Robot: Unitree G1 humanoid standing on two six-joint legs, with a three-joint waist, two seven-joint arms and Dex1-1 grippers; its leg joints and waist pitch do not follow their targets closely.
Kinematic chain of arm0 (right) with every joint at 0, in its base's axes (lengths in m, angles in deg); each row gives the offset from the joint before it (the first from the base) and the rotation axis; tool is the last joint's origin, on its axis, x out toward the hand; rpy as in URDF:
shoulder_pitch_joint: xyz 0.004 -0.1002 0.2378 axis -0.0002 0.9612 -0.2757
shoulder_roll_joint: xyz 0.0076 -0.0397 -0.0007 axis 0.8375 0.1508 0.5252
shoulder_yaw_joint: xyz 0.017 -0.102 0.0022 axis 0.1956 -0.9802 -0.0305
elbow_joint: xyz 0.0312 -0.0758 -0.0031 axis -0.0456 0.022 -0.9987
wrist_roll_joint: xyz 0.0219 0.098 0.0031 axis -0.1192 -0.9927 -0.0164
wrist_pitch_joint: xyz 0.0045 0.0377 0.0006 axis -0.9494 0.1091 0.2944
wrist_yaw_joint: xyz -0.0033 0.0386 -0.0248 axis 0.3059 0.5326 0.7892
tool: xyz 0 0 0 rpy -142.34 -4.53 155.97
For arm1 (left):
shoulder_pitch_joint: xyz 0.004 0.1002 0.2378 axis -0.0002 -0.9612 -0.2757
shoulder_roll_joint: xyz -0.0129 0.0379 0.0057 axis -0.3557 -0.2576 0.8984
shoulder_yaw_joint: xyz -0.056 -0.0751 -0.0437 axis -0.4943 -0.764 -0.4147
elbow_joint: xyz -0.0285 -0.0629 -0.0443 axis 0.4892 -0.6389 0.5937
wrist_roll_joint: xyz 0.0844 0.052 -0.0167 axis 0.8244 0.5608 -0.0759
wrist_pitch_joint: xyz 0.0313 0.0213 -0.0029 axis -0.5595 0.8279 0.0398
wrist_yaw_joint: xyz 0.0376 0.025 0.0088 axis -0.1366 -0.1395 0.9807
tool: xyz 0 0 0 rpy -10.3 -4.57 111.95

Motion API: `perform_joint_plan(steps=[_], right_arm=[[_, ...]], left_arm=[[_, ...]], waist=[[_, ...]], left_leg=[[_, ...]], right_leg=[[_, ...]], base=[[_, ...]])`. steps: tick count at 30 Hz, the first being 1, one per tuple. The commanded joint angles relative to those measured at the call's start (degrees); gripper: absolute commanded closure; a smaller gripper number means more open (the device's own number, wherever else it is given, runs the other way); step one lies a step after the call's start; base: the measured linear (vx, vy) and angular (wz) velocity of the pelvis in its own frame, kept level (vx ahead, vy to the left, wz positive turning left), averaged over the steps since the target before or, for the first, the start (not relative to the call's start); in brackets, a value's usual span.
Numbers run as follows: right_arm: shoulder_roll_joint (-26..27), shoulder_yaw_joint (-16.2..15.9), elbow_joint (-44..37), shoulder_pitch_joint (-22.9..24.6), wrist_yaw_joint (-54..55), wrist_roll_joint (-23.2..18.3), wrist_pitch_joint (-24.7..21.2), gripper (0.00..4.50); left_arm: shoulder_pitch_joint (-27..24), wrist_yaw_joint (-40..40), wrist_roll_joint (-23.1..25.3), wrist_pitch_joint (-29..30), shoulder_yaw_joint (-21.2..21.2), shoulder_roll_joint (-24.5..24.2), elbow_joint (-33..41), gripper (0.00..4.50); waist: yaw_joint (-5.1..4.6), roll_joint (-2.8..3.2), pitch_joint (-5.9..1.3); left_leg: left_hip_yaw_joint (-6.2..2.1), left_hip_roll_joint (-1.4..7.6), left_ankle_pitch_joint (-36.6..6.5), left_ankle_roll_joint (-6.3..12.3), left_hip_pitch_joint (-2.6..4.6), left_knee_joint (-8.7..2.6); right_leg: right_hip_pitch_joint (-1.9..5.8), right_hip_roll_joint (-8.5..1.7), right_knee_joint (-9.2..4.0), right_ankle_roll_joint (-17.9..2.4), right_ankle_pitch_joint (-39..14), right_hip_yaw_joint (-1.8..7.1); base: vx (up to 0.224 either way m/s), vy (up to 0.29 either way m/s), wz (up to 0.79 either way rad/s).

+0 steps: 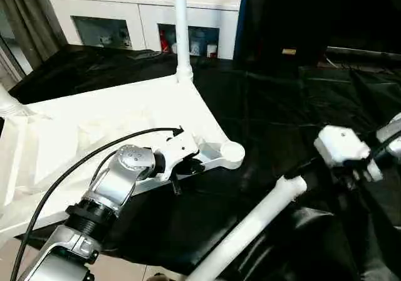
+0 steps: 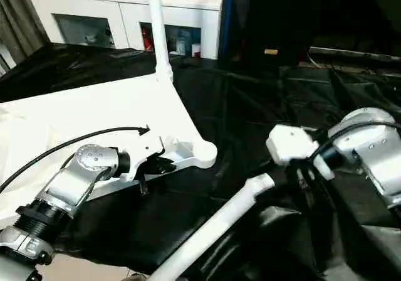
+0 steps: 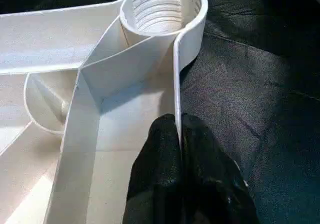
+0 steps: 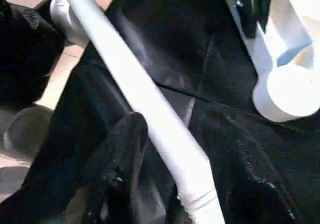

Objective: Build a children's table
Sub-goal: Pick table leg

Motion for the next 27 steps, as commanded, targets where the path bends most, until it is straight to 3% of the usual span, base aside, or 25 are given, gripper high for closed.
perform_joint_plan(steps=[1, 2, 5, 9, 17, 18, 19, 21, 23, 27], right_arm=[[0.4, 1.2, -0.7, 0.0, 1.4, 1.7, 2.4, 2.60], [0.8, 1.1, -1.2, 0.4, 1.9, 2.0, 2.3, 2.60], [2.5, 0.1, -2.3, 0.1, 2.9, 0.2, -3.8, 2.47], [3.5, -0.6, -2.6, -0.3, 3.3, -0.1, -5.3, 2.16], [3.5, -3.8, -3.2, 0.9, 1.6, 4.6, -2.0, 1.49], [4.4, -5.0, -2.6, 0.8, 3.2, 7.7, 2.0, 1.38], [4.4, -5.0, -2.6, 0.8, 3.2, 7.7, 2.0, 1.28], [4.8, -7.5, -1.8, 0.6, 3.8, 11.4, 6.8, 1.28], [5.7, -8.9, -1.1, 0.2, 4.1, 13.1, 8.8, 1.28], [8.3, -10.8, 0.7, -0.8, 5.2, 15.3, 9.8, 1.28]], left_arm=[[0.0, 0.3, 0.2, -0.9, -0.1, -0.4, 1.1, 4.50], [0.0, 0.5, 0.2, -0.9, -0.2, -0.3, 1.0, 4.50], [0.1, 0.7, 0.1, -1.1, -0.3, -0.2, 0.7, 4.50], [0.1, 0.6, 0.1, -1.0, -0.3, -0.3, 0.7, 4.50], [-0.2, -0.9, -1.0, -1.1, -0.2, -0.1, 1.1, 4.50], [-0.3, -1.0, -0.8, -1.3, 0.0, -0.2, 1.4, 4.50], [-0.3, -1.0, -0.8, -1.3, 0.0, -0.2, 1.4, 4.50], [-0.2, -0.7, -0.6, -1.5, 0.1, -0.1, 1.2, 4.50], [-0.2, -0.6, -0.6, -1.5, 0.0, -0.1, 1.1, 4.50], [-0.2, -0.4, -0.4, -1.5, -0.1, -0.1, 1.1, 4.50]], waist=[[0.12, -0.76, -4.14], [0.11, -0.76, -4.14], [0.13, -0.65, -4.19], [0.19, -0.54, -4.21], [0.14, -0.67, -4.23], [0.13, -0.69, -4.21], [0.05, -0.66, -4.21], [0.04, -0.90, -4.21], [-0.09, -1.07, -4.15], [-0.13, -1.00, -4.16]], left_leg=[[-1.58, 3.65, -5.8, 6.36, 1.53, -3.43], [-1.59, 3.63, -5.6, 6.49, 1.51, -3.41], [-1.60, 3.56, -4.9, 7.25, 1.48, -3.30], [-1.62, 3.67, -5.6, 6.45, 1.61, -3.30], [-1.55, 3.55, -5.7, 5.95, 1.54, -3.24], [-1.56, 3.58, -5.6, 6.05, 1.54, -3.24], [-1.52, 3.60, -5.7, 5.79, 1.56, -3.22], [-1.53, 3.60, -6.0, 5.70, 1.57, -3.21], [-1.50, 3.54, -6.2, 5.69, 1.56, -3.24], [-1.52, 3.54, -5.9, 5.97, 1.56, -3.21]], right_leg=[[2.80, -5.33, -3.44, -15.2, 1.7, 2.91], [2.76, -5.31, -3.37, -15.3, 2.0, 2.90], [2.79, -5.17, -3.29, -15.4, 2.1, 2.79], [2.69, -5.21, -3.32, -15.4, 1.2, 2.82], [2.76, -5.27, -3.26, -15.1, 1.3, 2.88], [2.74, -5.27, -3.24, -15.1, 1.4, 2.92], [2.52, -5.23, -3.18, -15.1, 1.4, 2.88], [2.64, -5.33, -3.16, -15.0, 0.8, 2.93], [2.62, -5.29, -3.23, -14.9, 0.1, 2.92], [2.59, -5.24, -3.13, -14.9, 0.0, 2.96]], base=[[0.000, 0.000, 0.00], [0.000, 0.000, 0.00], [0.000, 0.000, 0.00], [0.000, 0.000, 0.00], [0.000, 0.000, 0.00], [0.000, 0.000, 0.00], [0.000, 0.000, 0.00], [0.000, 0.000, 0.00], [0.000, 0.000, 0.00], [0.000, 0.000, 0.00]])
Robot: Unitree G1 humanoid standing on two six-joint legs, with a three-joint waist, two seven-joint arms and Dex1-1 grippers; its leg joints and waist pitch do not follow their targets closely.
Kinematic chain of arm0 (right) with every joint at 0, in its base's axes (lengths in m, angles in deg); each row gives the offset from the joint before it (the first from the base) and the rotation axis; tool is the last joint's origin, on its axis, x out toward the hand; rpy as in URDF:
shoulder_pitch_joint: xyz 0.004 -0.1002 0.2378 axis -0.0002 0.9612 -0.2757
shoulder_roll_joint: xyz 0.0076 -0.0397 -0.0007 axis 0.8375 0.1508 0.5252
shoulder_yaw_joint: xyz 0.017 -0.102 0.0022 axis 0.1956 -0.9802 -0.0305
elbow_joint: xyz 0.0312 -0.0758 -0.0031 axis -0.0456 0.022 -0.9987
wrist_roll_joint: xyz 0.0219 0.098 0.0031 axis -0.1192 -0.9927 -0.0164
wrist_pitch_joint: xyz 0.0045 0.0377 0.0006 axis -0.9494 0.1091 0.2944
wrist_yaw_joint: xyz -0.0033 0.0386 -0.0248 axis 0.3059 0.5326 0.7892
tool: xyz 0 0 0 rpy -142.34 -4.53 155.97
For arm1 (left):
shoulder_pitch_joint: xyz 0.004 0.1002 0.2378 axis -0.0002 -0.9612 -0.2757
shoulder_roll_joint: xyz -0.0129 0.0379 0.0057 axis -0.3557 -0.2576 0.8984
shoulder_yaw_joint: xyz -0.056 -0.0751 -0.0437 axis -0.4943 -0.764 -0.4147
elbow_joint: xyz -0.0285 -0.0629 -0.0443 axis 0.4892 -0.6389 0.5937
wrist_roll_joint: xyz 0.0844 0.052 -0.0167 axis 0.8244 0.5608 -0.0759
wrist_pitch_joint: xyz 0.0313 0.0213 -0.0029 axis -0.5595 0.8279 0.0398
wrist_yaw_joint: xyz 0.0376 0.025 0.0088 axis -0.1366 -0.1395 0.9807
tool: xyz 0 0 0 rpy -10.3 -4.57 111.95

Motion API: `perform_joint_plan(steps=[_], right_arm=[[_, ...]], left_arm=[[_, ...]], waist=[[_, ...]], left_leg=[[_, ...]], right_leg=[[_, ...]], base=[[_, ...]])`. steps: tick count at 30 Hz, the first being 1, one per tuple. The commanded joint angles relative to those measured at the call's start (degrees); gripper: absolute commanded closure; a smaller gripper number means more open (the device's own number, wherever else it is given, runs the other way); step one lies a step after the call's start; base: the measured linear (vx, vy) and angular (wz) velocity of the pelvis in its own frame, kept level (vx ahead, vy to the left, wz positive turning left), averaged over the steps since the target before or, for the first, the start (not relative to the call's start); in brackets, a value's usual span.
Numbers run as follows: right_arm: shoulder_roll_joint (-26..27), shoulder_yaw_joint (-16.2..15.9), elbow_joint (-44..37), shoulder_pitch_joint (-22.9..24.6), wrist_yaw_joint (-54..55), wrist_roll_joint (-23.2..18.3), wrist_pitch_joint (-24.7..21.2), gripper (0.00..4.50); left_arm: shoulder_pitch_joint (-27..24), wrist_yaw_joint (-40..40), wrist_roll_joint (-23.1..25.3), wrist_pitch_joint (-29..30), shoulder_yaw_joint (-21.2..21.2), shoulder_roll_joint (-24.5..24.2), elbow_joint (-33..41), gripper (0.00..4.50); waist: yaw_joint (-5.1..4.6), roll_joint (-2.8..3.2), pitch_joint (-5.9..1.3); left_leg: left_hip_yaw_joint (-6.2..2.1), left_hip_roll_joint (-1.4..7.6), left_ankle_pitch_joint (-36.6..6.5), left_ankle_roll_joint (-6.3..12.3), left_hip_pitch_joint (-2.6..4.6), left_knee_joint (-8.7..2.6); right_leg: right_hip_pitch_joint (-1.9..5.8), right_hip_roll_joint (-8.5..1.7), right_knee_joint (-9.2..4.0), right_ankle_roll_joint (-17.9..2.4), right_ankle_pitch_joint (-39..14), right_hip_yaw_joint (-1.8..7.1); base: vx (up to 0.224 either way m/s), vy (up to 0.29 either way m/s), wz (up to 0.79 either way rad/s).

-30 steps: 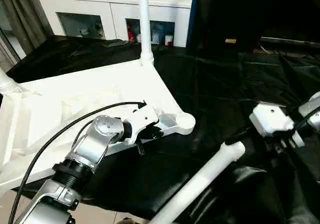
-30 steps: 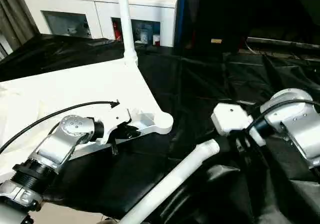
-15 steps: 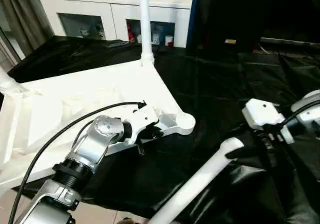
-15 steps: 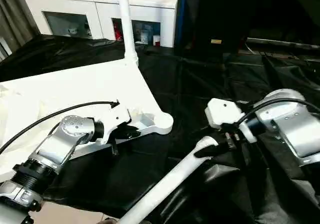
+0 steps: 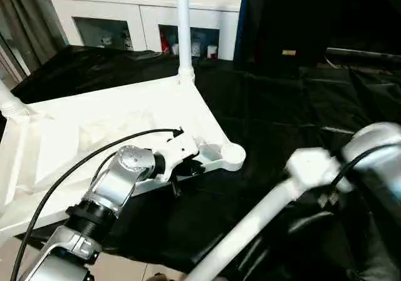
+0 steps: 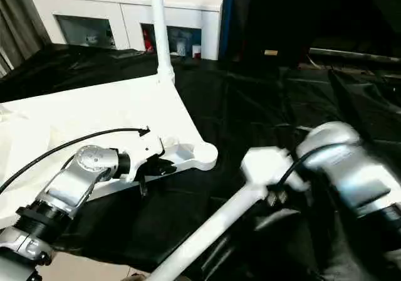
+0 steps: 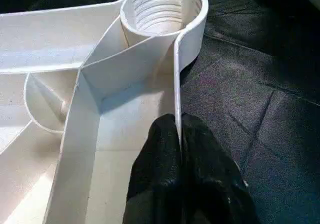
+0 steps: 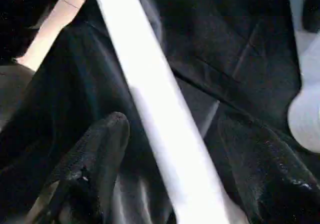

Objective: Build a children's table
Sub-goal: Pick table leg

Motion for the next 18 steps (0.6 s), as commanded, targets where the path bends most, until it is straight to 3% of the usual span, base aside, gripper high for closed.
perform_joint_plan(steps=[1, 5, 9, 10, 14, 18], right_arm=[[1.2, -1.3, 1.4, -1.3, 1.3, 2.3, 2.3, 1.28], [3.3, -3.1, 4.8, -2.1, 2.8, 5.7, 6.1, 1.28], [3.4, -3.9, 6.2, -2.2, 0.9, 6.3, 6.8, 1.43], [3.4, -4.0, 6.4, -2.3, 0.7, 6.3, 6.8, 1.71], [3.6, -4.7, 8.9, -2.7, 0.9, 8.0, 9.5, 2.00], [3.8, -4.9, 9.7, -2.8, 0.3, 8.3, 9.0, 2.33]], left_arm=[[0.0, 0.2, -0.2, -1.3, -0.1, -0.2, 1.2, 4.50], [-0.1, 0.3, -0.2, -1.1, -0.3, -0.2, 1.2, 4.50], [-0.2, 0.3, -0.2, -1.1, -0.3, -0.3, 1.3, 4.50], [-0.2, 0.3, -0.2, -1.0, -0.3, -0.3, 1.3, 4.50], [-0.2, 0.2, -0.2, -1.1, -0.3, -0.3, 1.1, 4.50], [-0.1, 0.1, -0.2, -1.0, -0.3, -0.2, 1.1, 4.50]], waist=[[-0.08, -0.99, -4.20], [-0.12, -1.14, -4.25], [-0.15, -1.16, -4.24], [-0.18, -1.08, -4.25], [-0.18, -1.04, -4.23], [-0.21, -1.06, -4.28]], left_leg=[[-1.51, 3.51, -5.7, 5.99, 1.55, -3.63], [-1.42, 3.41, -5.1, 6.09, 1.54, -3.52], [-1.42, 3.34, -4.4, 6.87, 1.43, -3.45], [-1.42, 3.36, -4.7, 7.05, 1.46, -3.43], [-1.44, 3.40, -5.4, 6.70, 1.48, -3.45], [-1.42, 3.38, -5.1, 7.01, 1.50, -3.38]], right_leg=[[2.55, -5.21, -3.49, -14.9, 0.2, 2.91], [2.55, -5.25, -3.39, -15.0, 0.6, 2.92], [2.68, -5.14, -3.23, -14.8, 1.8, 2.93], [2.63, -5.13, -3.28, -14.9, 1.5, 2.89], [2.62, -5.12, -3.39, -14.8, 0.3, 2.86], [2.65, -5.08, -3.29, -15.0, 1.0, 2.88]], base=[[0.000, 0.000, 0.00], [0.000, 0.000, 0.00], [0.000, 0.000, 0.00], [0.000, 0.000, 0.00], [0.000, 0.000, 0.00], [0.000, 0.000, 0.00]])
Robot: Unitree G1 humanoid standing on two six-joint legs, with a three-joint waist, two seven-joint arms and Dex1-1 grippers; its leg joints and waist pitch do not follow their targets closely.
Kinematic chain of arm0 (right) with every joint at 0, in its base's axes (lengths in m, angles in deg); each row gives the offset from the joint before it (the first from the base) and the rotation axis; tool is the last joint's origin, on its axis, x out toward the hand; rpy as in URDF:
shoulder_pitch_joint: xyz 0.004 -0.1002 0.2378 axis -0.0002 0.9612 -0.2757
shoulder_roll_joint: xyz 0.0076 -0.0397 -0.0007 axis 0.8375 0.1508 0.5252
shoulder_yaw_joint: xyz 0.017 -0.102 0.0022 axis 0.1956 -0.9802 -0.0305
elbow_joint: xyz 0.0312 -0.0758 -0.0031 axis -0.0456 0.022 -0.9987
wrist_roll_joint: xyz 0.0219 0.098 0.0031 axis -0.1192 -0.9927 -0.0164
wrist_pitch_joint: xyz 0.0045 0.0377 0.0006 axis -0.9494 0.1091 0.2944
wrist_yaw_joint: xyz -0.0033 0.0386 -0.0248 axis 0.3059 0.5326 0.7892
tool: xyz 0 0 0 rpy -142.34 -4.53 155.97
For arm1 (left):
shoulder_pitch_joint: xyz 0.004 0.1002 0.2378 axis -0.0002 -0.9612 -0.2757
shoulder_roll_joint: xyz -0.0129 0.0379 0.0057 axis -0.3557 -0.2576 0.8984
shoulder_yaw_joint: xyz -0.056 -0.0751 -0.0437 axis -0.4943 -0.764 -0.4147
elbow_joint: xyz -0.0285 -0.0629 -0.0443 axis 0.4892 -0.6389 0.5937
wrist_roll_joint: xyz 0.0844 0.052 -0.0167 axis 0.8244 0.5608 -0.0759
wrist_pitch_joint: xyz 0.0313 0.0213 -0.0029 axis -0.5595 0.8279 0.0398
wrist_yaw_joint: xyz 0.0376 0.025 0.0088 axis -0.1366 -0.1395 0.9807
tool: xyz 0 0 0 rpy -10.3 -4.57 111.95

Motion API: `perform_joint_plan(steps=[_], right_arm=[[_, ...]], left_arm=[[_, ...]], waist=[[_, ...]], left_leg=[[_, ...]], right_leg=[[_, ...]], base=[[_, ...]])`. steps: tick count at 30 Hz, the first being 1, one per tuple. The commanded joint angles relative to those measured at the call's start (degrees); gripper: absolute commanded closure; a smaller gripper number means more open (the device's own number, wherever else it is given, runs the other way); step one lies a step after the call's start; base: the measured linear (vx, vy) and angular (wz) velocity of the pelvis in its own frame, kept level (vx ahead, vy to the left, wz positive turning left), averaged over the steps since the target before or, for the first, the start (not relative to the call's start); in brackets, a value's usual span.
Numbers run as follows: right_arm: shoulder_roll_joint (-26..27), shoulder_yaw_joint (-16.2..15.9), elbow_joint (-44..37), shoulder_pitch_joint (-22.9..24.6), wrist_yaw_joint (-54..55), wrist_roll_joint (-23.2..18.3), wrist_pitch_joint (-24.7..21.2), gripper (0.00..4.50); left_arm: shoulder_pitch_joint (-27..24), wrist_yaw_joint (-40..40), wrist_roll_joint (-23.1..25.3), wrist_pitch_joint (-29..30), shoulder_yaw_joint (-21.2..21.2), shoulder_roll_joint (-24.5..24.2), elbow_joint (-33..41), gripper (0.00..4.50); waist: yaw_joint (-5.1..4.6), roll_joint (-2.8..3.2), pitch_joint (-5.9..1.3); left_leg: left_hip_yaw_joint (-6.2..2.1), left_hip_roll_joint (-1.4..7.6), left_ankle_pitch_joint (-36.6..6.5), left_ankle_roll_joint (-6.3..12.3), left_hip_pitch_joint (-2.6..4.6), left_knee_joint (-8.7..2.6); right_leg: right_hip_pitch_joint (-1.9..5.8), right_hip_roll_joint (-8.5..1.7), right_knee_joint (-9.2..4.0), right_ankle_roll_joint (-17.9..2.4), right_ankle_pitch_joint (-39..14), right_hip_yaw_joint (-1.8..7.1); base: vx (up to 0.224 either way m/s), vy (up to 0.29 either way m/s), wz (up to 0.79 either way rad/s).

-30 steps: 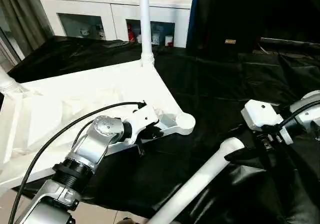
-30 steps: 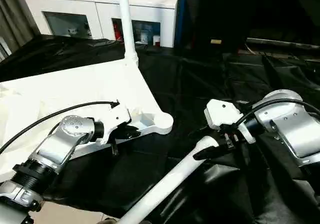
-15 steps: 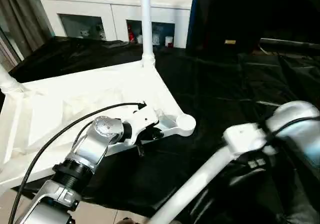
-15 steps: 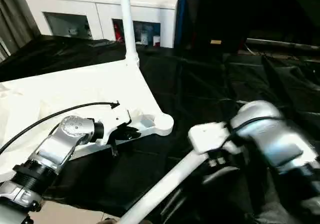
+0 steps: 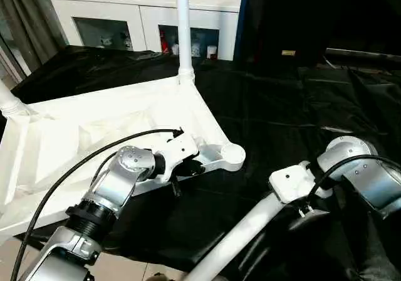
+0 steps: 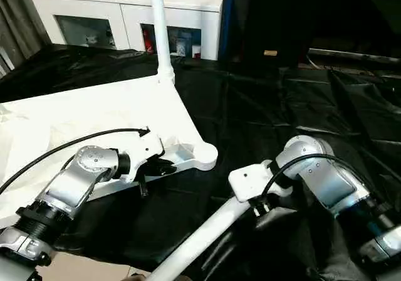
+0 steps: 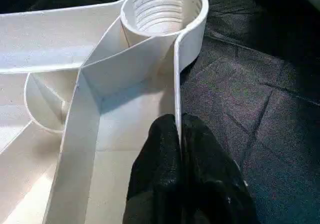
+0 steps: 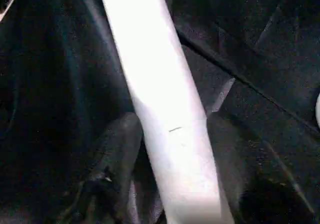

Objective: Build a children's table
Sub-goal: Pick table leg

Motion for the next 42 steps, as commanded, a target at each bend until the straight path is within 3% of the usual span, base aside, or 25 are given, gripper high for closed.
perform_joint_plan(steps=[1, 13, 17, 19, 22, 26, 31, 36, 42], right_arm=[[0.2, -0.7, 0.4, -0.7, -0.6, 0.4, 0.2, 2.43], [1.5, -1.4, 3.5, -0.7, -0.5, 2.4, 2.0, 3.23], [1.5, -2.6, 4.9, 0.2, 0.7, 4.8, 5.5, 3.42], [1.8, -2.7, 5.1, 0.4, 0.6, 4.7, 4.8, 3.42], [3.1, -1.9, 5.0, 0.5, 0.4, 3.0, 0.0, 3.42], [3.4, -2.0, 5.9, 0.5, 1.4, 4.1, 1.2, 3.11], [4.4, -1.2, 6.2, 0.5, 2.2, 4.0, 1.3, 2.57], [4.4, -2.6, 9.3, -0.2, 7.4, 9.1, 8.5, 2.34], [5.2, -2.2, 9.5, -0.2, 6.2, 8.3, 6.3, 2.34]], left_arm=[[0.1, 0.1, -0.3, -1.0, -0.3, -0.3, 1.0, 4.50], [0.2, -0.2, -0.2, -1.1, -0.2, -0.6, 0.9, 4.50], [-0.1, -0.4, -0.1, -1.0, 0.0, -0.7, 1.2, 4.50], [-0.2, -0.4, 0.0, -1.0, 0.1, -0.7, 1.3, 4.50], [-0.2, -0.4, 0.1, -1.0, 0.2, -0.7, 1.3, 4.50], [-0.3, -0.3, 0.2, -1.3, 0.2, -0.7, 1.2, 4.50], [-0.4, -0.3, 0.3, -1.4, 0.2, -0.7, 1.4, 4.50], [-0.4, -0.3, 0.3, -1.6, 0.4, -0.7, 1.4, 4.50], [-0.5, -0.2, 0.4, -1.5, 0.2, -0.7, 1.6, 4.50]], waist=[[-0.10, -1.00, -4.28], [-0.14, -0.96, -4.25], [-0.22, -0.98, -4.16], [-0.34, -0.99, -3.99], [-0.85, -1.05, -3.63], [-1.19, -1.14, -3.54], [-1.25, -1.12, -3.73], [-1.29, -1.10, -3.66], [-1.43, -1.16, -3.50]], left_leg=[[-1.42, 3.36, -5.0, 7.07, 1.49, -3.45], [-1.45, 3.43, -6.2, 6.37, 1.64, -3.58], [-1.47, 3.48, -7.5, 5.76, 1.77, -3.75], [-1.46, 3.44, -8.7, 5.21, 1.83, -3.89], [-1.58, 3.40, -12.6, 3.54, 2.18, -4.41], [-1.65, 3.42, -14.7, 2.03, 2.42, -4.65], [-1.62, 3.37, -13.2, 2.41, 2.31, -4.54], [-1.58, 3.36, -13.3, 2.18, 2.33, -4.58], [-1.64, 3.35, -15.0, 2.16, 2.37, -4.79]], right_leg=[[2.65, -5.06, -3.32, -15.1, 1.2, 2.88], [2.58, -5.04, -3.42, -15.2, 0.4, 2.85], [2.53, -5.11, -3.60, -15.1, -0.7, 2.84], [2.48, -5.06, -3.82, -14.9, -2.0, 2.84], [2.60, -4.95, -4.41, -14.3, -7.3, 2.91], [2.57, -5.18, -4.77, -13.6, -10.0, 3.04], [2.62, -5.10, -4.59, -13.8, -7.9, 3.07], [2.48, -5.15, -4.63, -14.0, -8.0, 3.02], [2.51, -5.10, -4.88, -13.3, -10.3, 3.14]], base=[[0.000, 0.000, 0.00], [0.000, 0.000, 0.00], [0.000, 0.000, 0.00], [0.000, 0.000, 0.00], [0.000, 0.000, 0.00], [0.000, 0.000, 0.00], [0.000, 0.000, 0.00], [0.000, 0.000, 0.00], [0.000, 0.000, 0.00]])
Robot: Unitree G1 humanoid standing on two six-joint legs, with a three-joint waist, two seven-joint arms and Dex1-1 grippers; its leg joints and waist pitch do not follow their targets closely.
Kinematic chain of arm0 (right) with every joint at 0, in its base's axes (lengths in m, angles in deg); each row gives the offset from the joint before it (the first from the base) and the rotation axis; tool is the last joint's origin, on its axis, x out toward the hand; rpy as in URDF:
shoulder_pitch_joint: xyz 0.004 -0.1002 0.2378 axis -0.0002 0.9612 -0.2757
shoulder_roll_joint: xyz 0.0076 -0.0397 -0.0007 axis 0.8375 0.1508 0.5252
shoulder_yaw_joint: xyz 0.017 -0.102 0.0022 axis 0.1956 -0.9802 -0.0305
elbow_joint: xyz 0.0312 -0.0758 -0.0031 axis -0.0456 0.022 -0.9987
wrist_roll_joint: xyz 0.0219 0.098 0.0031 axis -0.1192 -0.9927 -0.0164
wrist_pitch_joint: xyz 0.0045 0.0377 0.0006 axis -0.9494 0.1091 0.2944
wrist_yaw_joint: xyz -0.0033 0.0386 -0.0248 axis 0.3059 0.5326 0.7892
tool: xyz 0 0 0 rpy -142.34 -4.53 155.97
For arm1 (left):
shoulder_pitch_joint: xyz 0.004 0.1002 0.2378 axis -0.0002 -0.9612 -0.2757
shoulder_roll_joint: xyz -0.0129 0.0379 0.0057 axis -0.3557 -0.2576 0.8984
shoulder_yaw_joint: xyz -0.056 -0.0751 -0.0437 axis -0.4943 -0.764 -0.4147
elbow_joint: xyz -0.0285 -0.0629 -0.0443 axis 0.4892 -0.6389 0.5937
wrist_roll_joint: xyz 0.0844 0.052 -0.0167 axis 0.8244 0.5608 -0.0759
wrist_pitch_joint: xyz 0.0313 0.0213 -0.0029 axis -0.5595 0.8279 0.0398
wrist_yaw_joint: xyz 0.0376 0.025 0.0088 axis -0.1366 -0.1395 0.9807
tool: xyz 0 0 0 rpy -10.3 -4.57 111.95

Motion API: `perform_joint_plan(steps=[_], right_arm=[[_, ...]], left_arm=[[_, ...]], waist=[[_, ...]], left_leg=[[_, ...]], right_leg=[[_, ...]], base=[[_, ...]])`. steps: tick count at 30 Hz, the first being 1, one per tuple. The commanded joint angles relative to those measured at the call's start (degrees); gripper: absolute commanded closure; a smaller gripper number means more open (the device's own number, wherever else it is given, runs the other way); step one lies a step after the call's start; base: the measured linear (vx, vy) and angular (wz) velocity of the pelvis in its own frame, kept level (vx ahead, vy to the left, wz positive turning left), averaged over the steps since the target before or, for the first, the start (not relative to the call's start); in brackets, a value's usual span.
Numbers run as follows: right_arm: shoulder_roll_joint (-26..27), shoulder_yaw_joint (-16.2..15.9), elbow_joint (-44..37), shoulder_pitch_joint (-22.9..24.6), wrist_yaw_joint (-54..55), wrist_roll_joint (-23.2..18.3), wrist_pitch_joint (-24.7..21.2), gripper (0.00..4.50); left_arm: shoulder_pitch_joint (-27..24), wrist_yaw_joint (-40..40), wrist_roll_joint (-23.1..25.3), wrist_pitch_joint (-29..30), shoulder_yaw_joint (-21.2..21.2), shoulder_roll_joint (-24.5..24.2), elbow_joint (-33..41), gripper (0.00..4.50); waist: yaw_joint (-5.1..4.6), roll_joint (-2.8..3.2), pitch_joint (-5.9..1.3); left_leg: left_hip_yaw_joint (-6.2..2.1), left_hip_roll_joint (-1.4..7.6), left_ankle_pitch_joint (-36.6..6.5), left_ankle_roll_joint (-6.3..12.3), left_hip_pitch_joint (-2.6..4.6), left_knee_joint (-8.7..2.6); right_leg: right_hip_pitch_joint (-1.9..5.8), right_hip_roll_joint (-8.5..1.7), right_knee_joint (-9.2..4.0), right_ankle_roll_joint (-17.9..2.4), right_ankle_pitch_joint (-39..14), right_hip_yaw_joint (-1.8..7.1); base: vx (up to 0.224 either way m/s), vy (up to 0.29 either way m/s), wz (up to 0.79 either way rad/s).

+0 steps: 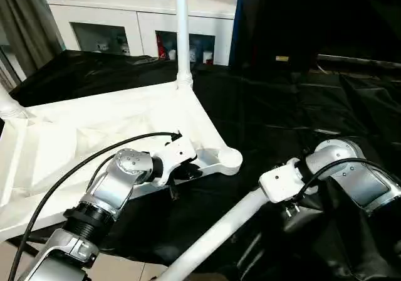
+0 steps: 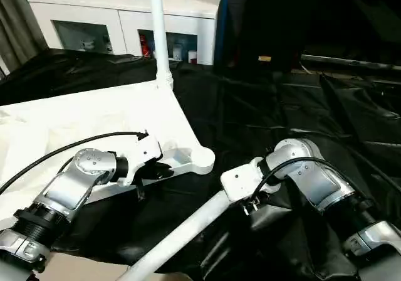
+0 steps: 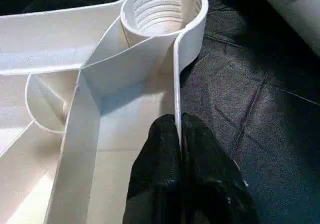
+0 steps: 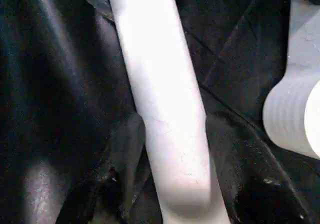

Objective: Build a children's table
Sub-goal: Pick table leg

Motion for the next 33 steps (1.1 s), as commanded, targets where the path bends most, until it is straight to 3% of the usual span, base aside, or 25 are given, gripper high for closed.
perform_joint_plan(steps=[1, 10, 16, 17, 25, 26, 27, 28, 29, 30, 33], right_arm=[[0.2, -1.9, 2.8, 1.0, -0.6, 2.1, -1.6, 2.48], [1.5, -2.6, 6.1, 0.3, 2.5, 4.7, 1.6, 2.86], [2.7, -3.0, 7.6, 0.0, 4.7, 6.3, 3.1, 2.86], [2.9, -3.0, 8.0, -0.1, 4.2, 6.0, 2.8, 3.09], [2.8, -2.8, 10.6, -1.6, 2.6, 6.1, 3.6, 3.56], [2.7, -2.7, 10.5, -1.6, 2.2, 6.0, 3.5, 3.62], [2.6, -2.7, 10.3, -1.4, 1.9, 5.8, 3.2, 3.72], [2.4, -2.6, 9.9, -1.2, 1.6, 5.6, 3.0, 3.72], [2.4, -2.5, 9.6, -1.0, 1.5, 5.4, 2.7, 3.88], [2.2, -2.3, 9.4, -0.8, 1.4, 5.1, 2.4, 3.93], [2.1, -2.0, 9.1, -0.5, 1.1, 4.7, 2.1, 4.22]], left_arm=[[0.4, 0.3, -0.2, -1.5, -0.1, 0.0, 1.8, 4.50], [0.3, 0.3, -0.2, -1.6, -0.1, 0.0, 1.7, 4.50], [0.7, 0.3, -0.2, -1.6, -0.1, 0.2, 1.4, 4.50], [0.9, 0.4, -0.1, -1.7, -0.1, 0.3, 1.1, 4.50], [2.2, 0.6, -0.1, -1.7, -0.3, 0.9, 0.2, 4.50], [2.1, 0.6, -0.2, -1.7, -0.3, 1.0, 0.2, 4.50], [2.0, 0.5, -0.3, -1.7, -0.3, 1.0, 0.3, 4.50], [1.9, 0.3, -0.3, -1.8, -0.2, 0.9, 0.4, 4.50], [1.8, 0.1, -0.3, -1.9, -0.2, 0.8, 0.5, 4.50], [1.7, -0.2, -0.3, -2.0, -0.1, 0.7, 0.5, 4.50], [1.8, -0.4, -0.2, -2.0, -0.1, 0.6, 0.5, 4.50]], waist=[[-0.25, -0.50, -3.12], [-0.31, -0.48, -2.97], [-0.52, -0.50, -2.92], [-0.55, -0.62, -2.90], [-0.59, -0.75, -2.84], [-0.61, -0.45, -2.82], [-0.68, -0.57, -2.78], [-0.60, -0.20, -2.80], [-0.68, -0.42, -2.77], [-0.57, 0.25, -2.79], [-0.75, 0.02, -2.77]], left_leg=[[-1.66, 3.35, -14.7, 2.52, 1.39, -4.89], [-1.65, 3.35, -15.8, 2.09, 1.47, -5.04], [-1.73, 3.32, -17.6, 1.12, 1.61, -5.25], [-1.73, 3.35, -17.6, 1.19, 1.59, -5.29], [-1.67, 3.39, -18.3, 1.11, 1.73, -5.34], [-1.76, 3.40, -18.5, 0.99, 1.67, -5.40], [-1.75, 3.44, -18.8, 1.00, 1.69, -5.47], [-1.81, 3.44, -19.0, 0.88, 1.74, -5.46], [-1.77, 3.42, -19.5, 0.80, 1.74, -5.51], [-1.90, 3.43, -19.8, 0.63, 1.78, -5.52], [-1.90, 3.41, -20.7, 0.36, 1.75, -5.64]], right_leg=[[1.62, -5.13, -4.82, -13.2, -10.2, 3.08], [1.41, -5.14, -5.02, -13.0, -11.7, 3.11], [1.28, -5.08, -5.17, -12.4, -13.2, 3.17], [1.26, -5.03, -5.19, -12.3, -13.1, 3.17], [1.05, -5.08, -5.36, -12.3, -14.1, 3.25], [1.10, -5.06, -5.31, -12.2, -14.1, 3.26], [1.08, -5.04, -5.37, -12.1, -14.1, 3.27], [1.05, -5.08, -5.34, -12.2, -14.0, 3.29], [1.06, -5.03, -5.44, -12.1, -14.1, 3.30], [1.07, -5.14, -5.38, -12.2, -14.1, 3.33], [1.11, -5.00, -5.44, -12.3, -13.7, 3.30]], base=[[0.000, 0.000, 0.00], [0.000, 0.000, 0.00], [0.000, 0.000, 0.00], [0.000, 0.000, 0.00], [0.000, 0.000, 0.00], [0.000, 0.000, 0.00], [0.000, 0.000, 0.00], [0.000, 0.000, 0.00], [0.000, 0.000, 0.00], [0.000, 0.000, 0.00], [0.000, 0.000, 0.00]])
